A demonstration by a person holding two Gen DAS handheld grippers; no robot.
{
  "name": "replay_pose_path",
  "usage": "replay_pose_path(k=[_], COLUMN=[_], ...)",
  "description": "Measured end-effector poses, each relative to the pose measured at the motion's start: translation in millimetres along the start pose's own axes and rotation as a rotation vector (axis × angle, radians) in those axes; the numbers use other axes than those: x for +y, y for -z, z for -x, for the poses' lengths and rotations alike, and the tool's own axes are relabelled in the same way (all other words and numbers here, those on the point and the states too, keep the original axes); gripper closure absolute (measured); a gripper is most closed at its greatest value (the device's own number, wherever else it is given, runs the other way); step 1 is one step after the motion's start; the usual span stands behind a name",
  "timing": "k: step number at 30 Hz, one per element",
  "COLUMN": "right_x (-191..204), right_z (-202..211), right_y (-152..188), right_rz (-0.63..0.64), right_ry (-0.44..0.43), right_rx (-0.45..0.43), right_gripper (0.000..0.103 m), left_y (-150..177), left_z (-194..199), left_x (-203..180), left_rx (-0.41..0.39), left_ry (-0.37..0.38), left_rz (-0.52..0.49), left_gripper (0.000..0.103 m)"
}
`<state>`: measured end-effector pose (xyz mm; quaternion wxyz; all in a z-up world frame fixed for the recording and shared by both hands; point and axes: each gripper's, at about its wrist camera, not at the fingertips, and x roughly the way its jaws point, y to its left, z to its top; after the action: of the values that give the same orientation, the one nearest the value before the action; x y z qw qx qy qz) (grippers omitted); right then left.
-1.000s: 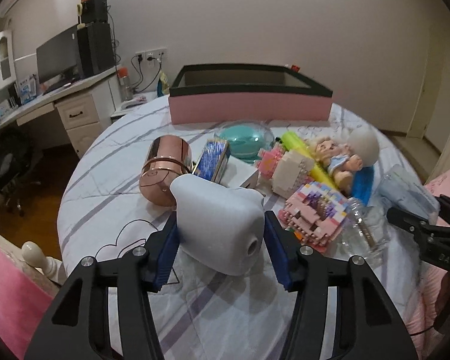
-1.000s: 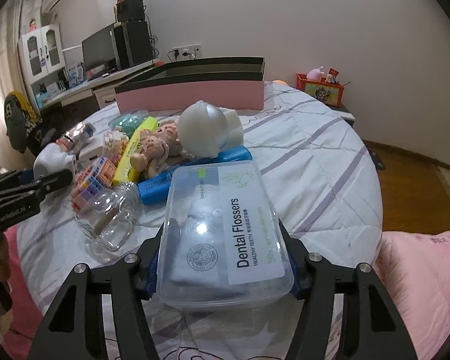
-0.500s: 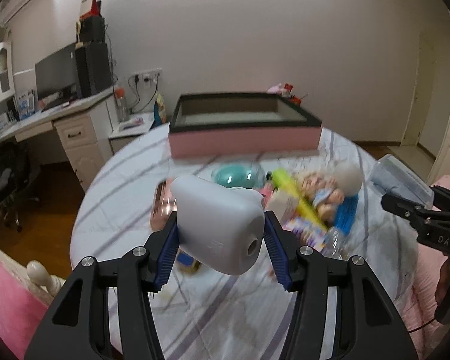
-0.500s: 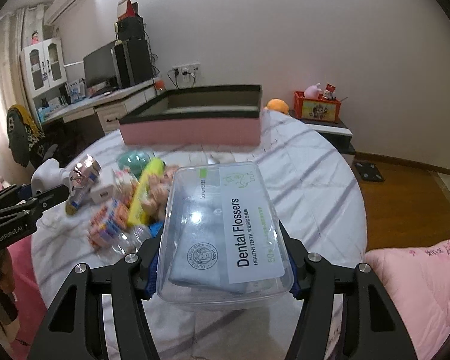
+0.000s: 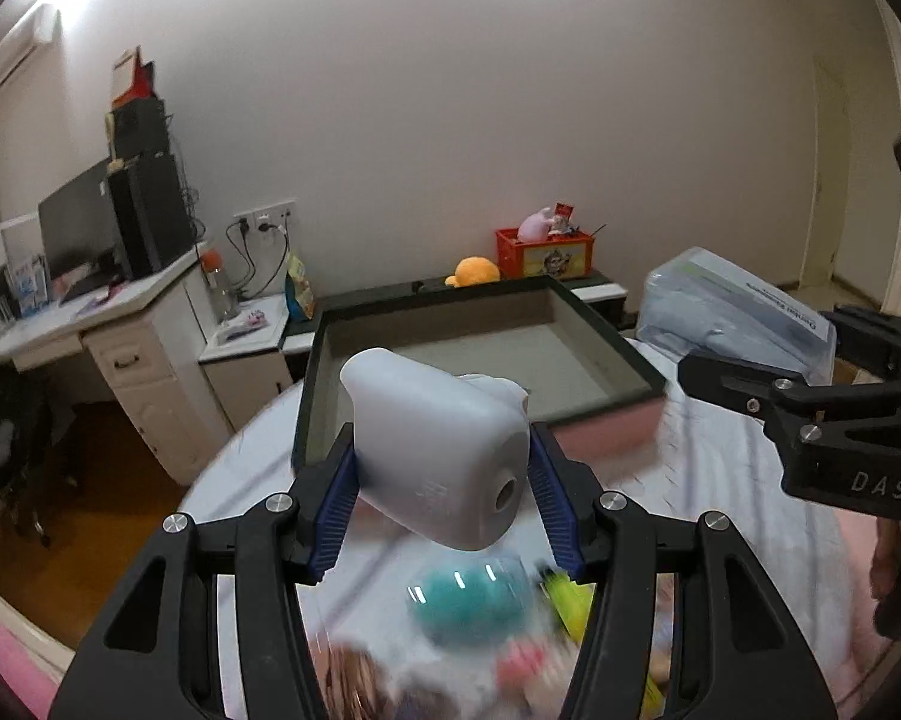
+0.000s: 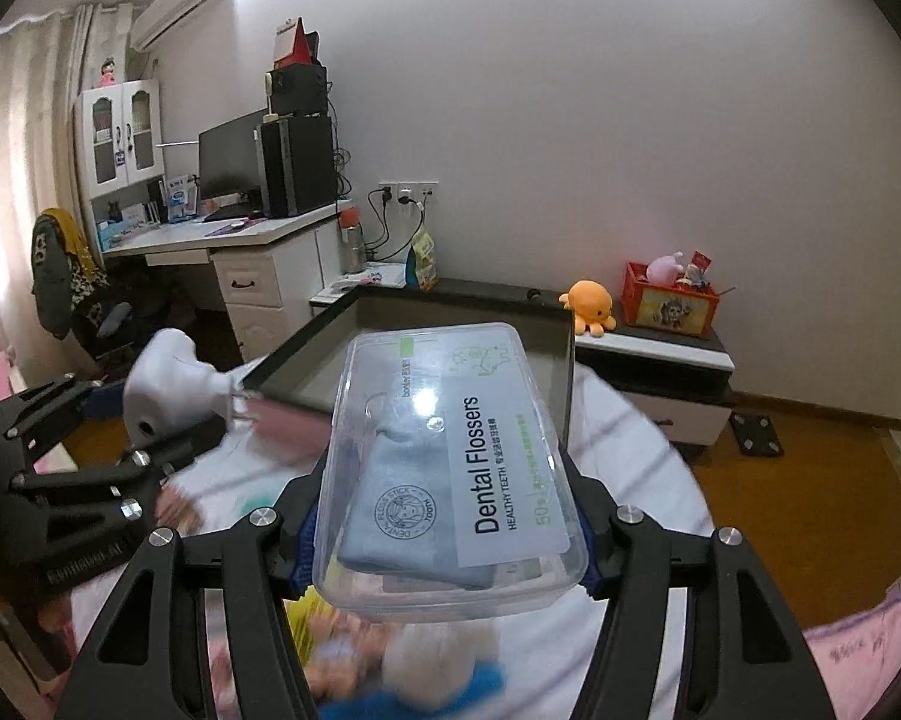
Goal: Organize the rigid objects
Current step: 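Carry both items into the pink box and open both grippers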
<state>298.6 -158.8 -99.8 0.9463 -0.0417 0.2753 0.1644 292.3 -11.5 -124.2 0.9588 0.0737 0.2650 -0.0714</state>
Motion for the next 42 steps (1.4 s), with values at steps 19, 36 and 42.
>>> replay_pose_path(k=[19, 36, 42], right_x=[-28, -22, 5], right_z=[-176, -106, -8], right_y=[-23, -42, -41], right_rz=[-0.037, -0.064, -0.045], right_ry=[0.041, 0.064, 0.061], right_rx=[0.35, 0.187, -0.021], right_gripper=[0.039, 0.018, 0.0], left_y=[-31, -43, -33], left_z=[-200, -97, 11], left_x=[15, 27, 27], left_rx=[0.423, 0.154, -0.057], left_ry=[0.009, -0.13, -0.199], left_rz=[-0.021, 0.033, 0.064], left_gripper=[0.047, 0.001, 0.0])
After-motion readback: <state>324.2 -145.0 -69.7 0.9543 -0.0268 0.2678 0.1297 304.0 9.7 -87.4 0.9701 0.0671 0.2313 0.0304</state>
